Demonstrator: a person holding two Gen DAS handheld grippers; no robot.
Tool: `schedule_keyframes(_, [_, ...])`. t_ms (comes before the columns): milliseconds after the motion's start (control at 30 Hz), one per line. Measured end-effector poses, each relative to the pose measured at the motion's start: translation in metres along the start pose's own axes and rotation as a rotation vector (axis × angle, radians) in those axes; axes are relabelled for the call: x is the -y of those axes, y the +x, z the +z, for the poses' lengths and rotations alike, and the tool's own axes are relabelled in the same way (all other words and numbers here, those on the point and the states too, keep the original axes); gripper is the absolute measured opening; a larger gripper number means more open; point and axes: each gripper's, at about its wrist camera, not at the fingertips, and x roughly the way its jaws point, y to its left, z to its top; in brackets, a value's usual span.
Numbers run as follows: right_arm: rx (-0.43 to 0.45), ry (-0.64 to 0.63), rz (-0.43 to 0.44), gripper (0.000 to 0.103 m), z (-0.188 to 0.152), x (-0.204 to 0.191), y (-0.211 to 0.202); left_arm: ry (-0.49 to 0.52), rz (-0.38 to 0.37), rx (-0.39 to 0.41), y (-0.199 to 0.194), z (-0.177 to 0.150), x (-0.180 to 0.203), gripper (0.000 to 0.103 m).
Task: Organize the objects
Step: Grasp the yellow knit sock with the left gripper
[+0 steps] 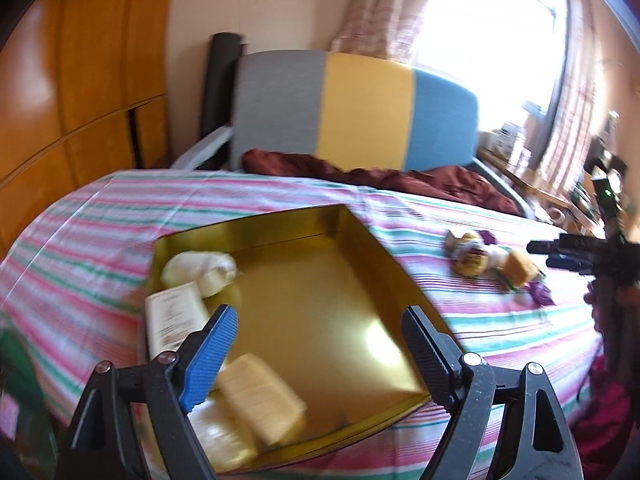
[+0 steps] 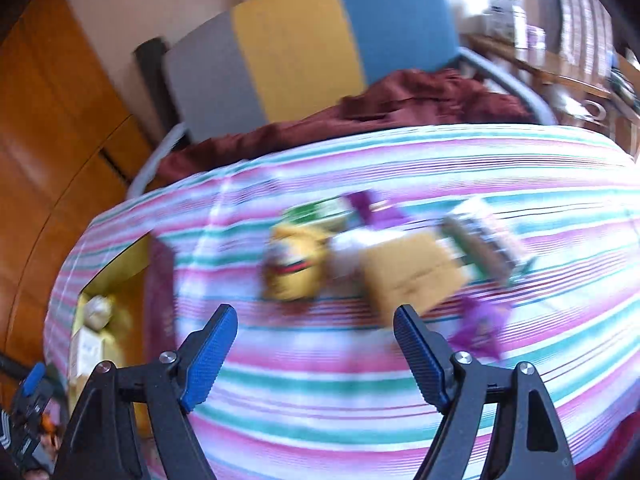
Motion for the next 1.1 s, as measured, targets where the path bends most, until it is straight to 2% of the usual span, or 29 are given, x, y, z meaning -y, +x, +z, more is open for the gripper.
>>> schedule_keyframes(167, [0.075,0.165,-0.104,0.082,0.016,0.077,-0.006,0.083,-0.08,-0.021,0.016,0.019,0.046,0.085])
schedule_keyframes(267, [0.086,0.315,-0.113,0.082,0.012,0.119,-0.001,0.129,-0.123,-0.045,0.03,0.03,0.077,0.085])
schedule_keyframes(367, [0.065,0.478,-0.042,0.082,0.007,0.148,-0.003,0.168,-0.155,-0.076,0.047,0.038,0.108,0.085])
schedule_keyframes(433, [0.052,0.511,-0.046,0.082,0.004,0.155,-0.004,0.18,-0.173,-0.107,0.062,0.042,0.127,0.085])
schedule_keyframes(533, [0.037,0.544,0.005,0.082,0.002,0.158,-0.003,0.175,-0.198,-0.18,0.09,0.045,0.15,0.074])
schedule_keyframes(600, [0.033,0.539,0.016,0.082,0.003,0.156,-0.003,0.158,-0.208,-0.222,0.112,0.047,0.16,0.071])
schedule_keyframes(667, [0.034,0.534,0.032,0.082,0.004,0.154,-0.004,0.151,-0.191,-0.259,0.133,0.046,0.169,0.06])
schedule_keyframes(733, [0.032,0.532,0.051,0.082,0.004,0.153,-0.004,0.14,-0.181,-0.292,0.152,0.047,0.175,0.054])
schedule_keyframes(900, [0.013,0.527,0.079,0.082,0.004,0.151,0.0,0.117,-0.18,-0.322,0.184,0.051,0.191,0.054])
schedule_keyframes(1100, [-0.006,0.524,0.092,0.082,0.004,0.15,0.004,0.101,-0.19,-0.316,0.217,0.059,0.209,0.063])
